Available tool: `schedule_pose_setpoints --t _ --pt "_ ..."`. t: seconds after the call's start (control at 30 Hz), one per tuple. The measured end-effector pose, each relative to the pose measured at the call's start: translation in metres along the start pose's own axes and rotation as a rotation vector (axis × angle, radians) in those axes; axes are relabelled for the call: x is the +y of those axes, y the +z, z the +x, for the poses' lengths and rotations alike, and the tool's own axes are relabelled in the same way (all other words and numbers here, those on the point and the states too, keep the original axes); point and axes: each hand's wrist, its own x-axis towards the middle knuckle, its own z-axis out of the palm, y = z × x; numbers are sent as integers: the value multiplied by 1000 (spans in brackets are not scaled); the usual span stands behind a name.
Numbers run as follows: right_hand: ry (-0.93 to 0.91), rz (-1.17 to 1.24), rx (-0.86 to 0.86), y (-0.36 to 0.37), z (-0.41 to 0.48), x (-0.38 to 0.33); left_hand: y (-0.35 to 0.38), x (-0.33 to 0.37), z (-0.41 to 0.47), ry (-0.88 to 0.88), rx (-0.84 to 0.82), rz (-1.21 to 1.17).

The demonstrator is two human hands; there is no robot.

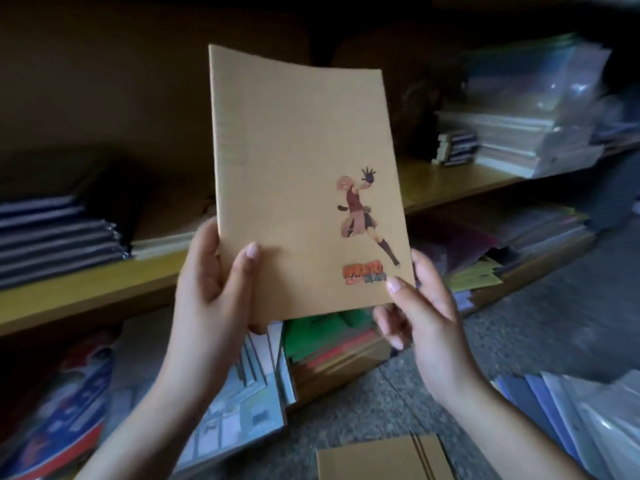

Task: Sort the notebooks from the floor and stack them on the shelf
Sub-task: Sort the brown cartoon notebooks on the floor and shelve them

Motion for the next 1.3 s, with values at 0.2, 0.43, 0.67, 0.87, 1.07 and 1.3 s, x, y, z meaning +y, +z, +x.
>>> schedule_pose_setpoints --t 0.2,0.43,0.67,0.87,1.07,1.3 --pt "163 156 4 50 56 -6 -31 2 33 -153 170 -72" --pt "418 -27 -48 74 107 -2 -65 -10 30 -205 115 51" --pt "363 -225 -108 101 120 1 -81 -23 37 145 187 850" --pt "369 -422 -125 113 138 9 -84 -28 46 152 151 1051" --pt "452 -344 -145 112 137 14 -76 -50 33 46 32 1268" --pt "351 -375 -293 105 133 22 -59 -61 30 141 -79 1410"
